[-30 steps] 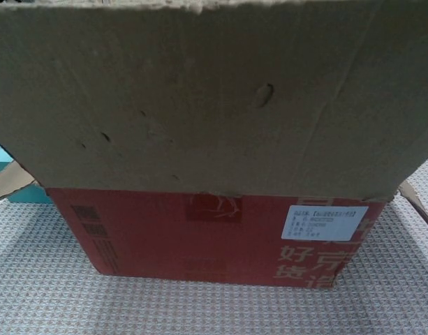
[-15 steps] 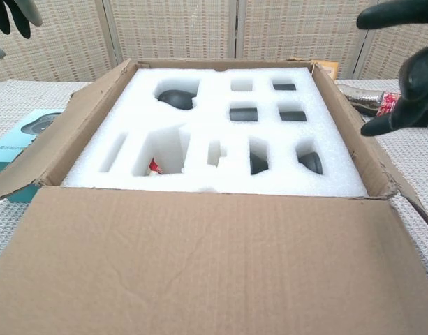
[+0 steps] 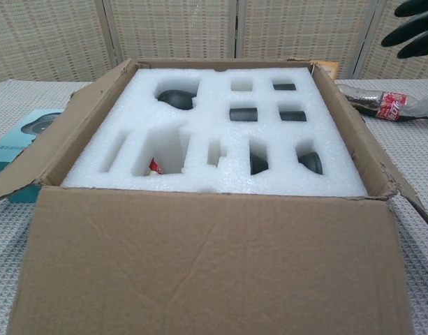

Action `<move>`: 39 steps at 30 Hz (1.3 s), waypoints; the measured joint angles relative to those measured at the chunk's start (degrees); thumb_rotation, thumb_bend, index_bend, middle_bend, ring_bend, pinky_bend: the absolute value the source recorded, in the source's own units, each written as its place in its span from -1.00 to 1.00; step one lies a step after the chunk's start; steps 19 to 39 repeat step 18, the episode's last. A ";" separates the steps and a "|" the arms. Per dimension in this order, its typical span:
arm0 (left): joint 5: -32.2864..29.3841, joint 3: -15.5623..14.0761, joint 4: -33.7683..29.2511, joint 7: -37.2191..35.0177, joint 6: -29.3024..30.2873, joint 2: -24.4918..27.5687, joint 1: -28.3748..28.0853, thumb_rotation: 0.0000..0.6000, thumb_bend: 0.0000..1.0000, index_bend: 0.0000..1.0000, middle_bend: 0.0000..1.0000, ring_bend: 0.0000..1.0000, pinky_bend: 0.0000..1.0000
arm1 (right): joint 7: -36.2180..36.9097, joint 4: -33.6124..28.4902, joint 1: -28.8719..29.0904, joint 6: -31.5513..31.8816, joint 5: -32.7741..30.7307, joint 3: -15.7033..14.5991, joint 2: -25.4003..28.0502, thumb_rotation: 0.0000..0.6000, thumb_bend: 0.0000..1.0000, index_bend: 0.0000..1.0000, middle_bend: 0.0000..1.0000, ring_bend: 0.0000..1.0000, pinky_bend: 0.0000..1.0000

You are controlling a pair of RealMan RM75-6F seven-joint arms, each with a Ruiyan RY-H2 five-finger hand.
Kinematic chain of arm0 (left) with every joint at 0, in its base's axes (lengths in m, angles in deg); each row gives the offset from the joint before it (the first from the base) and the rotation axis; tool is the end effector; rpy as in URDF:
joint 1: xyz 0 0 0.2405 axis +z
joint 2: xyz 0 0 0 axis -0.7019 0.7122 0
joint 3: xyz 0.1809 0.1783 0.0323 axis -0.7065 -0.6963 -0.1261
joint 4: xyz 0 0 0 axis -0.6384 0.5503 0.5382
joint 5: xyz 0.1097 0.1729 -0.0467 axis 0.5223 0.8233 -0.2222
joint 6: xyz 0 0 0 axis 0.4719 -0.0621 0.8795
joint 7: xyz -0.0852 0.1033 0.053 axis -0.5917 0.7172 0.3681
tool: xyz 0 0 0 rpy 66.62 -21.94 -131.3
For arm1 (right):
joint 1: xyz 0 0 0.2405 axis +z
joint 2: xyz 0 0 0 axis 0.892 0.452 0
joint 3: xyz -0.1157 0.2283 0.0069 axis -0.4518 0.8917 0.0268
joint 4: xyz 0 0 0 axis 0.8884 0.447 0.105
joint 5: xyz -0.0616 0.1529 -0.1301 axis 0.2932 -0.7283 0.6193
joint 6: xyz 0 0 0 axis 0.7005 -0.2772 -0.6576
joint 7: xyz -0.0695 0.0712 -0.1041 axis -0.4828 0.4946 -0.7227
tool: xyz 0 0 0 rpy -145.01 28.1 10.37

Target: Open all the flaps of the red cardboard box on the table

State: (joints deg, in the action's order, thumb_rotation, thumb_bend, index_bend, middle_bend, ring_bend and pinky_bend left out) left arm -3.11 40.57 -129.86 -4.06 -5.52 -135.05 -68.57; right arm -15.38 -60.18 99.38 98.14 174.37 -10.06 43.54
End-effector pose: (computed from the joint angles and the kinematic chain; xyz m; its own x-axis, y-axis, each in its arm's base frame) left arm -0.2134 0.2782 0.1887 0.3704 0.0162 0.9287 0.9039 -0.2364 -0.3564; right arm -0.1993 -0.2285 0.1812 0.1284 -0.5273 0.8399 -0.8548 -0.4882 -0.1759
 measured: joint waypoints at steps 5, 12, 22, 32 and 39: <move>-1.78 -0.94 1.50 3.70 2.94 -1.45 2.71 1.00 -0.19 -0.39 -0.27 -0.30 -1.00 | -19.76 -0.04 -8.87 1.70 -10.57 3.24 -2.28 1.00 -0.73 -1.00 -1.00 -0.91 -1.00; -3.22 -2.62 2.96 6.53 9.42 -3.83 8.54 1.00 -0.19 -0.51 -0.39 -0.37 -1.00 | -32.37 5.04 -19.90 6.82 -21.14 7.96 -8.96 1.00 -0.73 -1.00 -1.00 -0.95 -1.00; -1.83 -4.51 4.55 7.58 14.42 -6.18 12.95 1.00 -0.18 -0.53 -0.40 -0.38 -1.00 | -33.74 9.79 -24.90 9.76 -24.12 10.10 -12.81 1.00 -0.73 -1.00 -1.00 -0.95 -1.00; -1.83 -4.51 4.55 7.58 14.42 -6.18 12.95 1.00 -0.18 -0.53 -0.40 -0.38 -1.00 | -33.74 9.79 -24.90 9.76 -24.12 10.10 -12.81 1.00 -0.73 -1.00 -1.00 -0.95 -1.00; -1.83 -4.51 4.55 7.58 14.42 -6.18 12.95 1.00 -0.18 -0.53 -0.40 -0.38 -1.00 | -33.74 9.79 -24.90 9.76 -24.12 10.10 -12.81 1.00 -0.73 -1.00 -1.00 -0.95 -1.00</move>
